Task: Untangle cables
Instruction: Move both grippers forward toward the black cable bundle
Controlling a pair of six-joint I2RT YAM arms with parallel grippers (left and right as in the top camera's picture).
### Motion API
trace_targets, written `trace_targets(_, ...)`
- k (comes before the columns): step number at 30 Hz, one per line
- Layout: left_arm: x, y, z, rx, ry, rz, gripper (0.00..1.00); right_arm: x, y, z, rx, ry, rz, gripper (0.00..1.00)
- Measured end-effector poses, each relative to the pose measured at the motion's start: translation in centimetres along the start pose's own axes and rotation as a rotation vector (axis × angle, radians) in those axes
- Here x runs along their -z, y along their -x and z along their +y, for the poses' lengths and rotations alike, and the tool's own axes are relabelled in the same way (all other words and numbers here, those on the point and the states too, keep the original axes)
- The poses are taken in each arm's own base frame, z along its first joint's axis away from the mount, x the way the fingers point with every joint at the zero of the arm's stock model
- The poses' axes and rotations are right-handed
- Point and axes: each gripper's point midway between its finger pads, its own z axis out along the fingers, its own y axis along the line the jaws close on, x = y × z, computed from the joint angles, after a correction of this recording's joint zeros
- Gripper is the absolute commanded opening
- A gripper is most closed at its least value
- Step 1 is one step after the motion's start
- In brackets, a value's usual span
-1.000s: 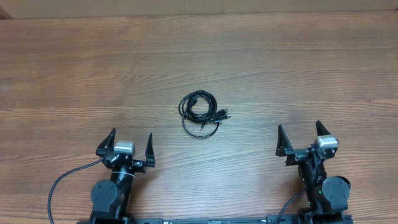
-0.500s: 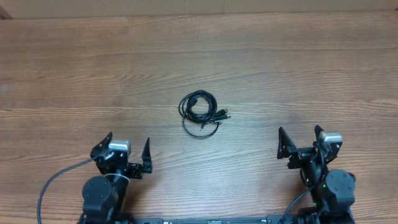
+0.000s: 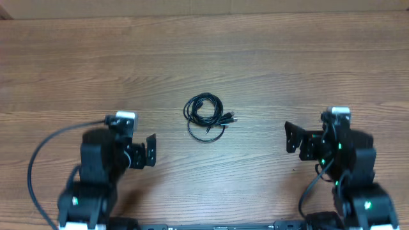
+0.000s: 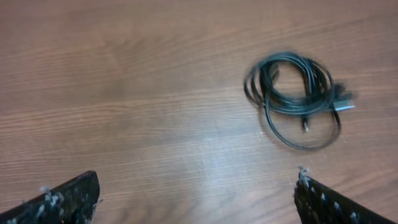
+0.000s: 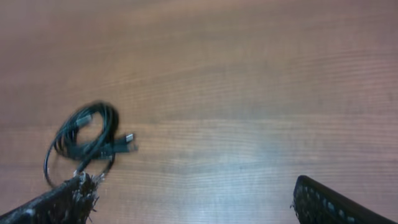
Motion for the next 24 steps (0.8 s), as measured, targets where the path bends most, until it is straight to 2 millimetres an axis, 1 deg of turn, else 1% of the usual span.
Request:
trace_targets(4,0.3,-0.3,-0.7,0.017,-0.039,0.172,1.00,-0.1,0.5,0.3,-0.014,-0.016,0.159,1.00)
trace_targets(6,0.7,-0.4,-1.0,0.029,-0.052,0.239,1.00,-0.1,1.2,0.5,-0.019,-0.021,0.223,1.00)
trace_targets(9,0.8,-0.2,-1.5,0.040,-0.078,0.275,1.00,-0.3,2.5,0.9,-0.024,-0.021,0.275,1.00)
trace_targets(12,0.7,-0.3,-2.1,0.049,-0.117,0.297,1.00,-1.0,3.9,1.4,-0.028,-0.003,0.282,1.00)
trace_targets(15,0.1,0.6,-2.6,0.053,-0.147,0.267,0.99,-1.8,3.6,2.0,-0.037,0.035,0.311,1.00)
trace_targets(16,-0.1,1.3,-2.7,0.053,-0.153,0.240,1.00,-2.0,3.7,2.3,-0.039,0.053,0.311,1.00)
trace_targets(17,-0.5,2.6,-2.8,0.055,-0.160,0.190,1.00,-2.2,4.0,2.7,-0.040,0.071,0.302,1.00)
trace_targets(19,-1.1,6.0,-3.0,0.063,-0.173,0.058,1.00,-2.5,4.7,3.3,-0.039,0.105,0.276,1.00)
trace_targets(22,-1.6,9.8,-3.1,0.088,-0.189,-0.080,0.96,-2.5,5.0,3.7,-0.039,0.130,0.266,1.00)
trace_targets(24,-2.2,11.4,-3.2,0.100,-0.198,-0.130,0.96,-2.5,5.0,3.8,-0.040,0.136,0.263,1.00)
